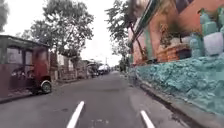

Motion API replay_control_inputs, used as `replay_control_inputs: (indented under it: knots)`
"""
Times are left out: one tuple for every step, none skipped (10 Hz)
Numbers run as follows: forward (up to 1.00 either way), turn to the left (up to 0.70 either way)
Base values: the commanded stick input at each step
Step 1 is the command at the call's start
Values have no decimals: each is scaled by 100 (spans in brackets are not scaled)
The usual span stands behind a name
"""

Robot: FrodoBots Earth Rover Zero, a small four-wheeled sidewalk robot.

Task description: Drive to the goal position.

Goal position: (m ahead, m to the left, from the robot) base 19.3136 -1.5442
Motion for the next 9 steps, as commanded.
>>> replay_control_inputs:
  knots:
    - [100, 0]
    - [100, 0]
    - [100, 0]
    - [100, 0]
    - [100, 0]
    - [100, 0]
    - [100, 0]
    - [100, -40]
    - [100, -40]
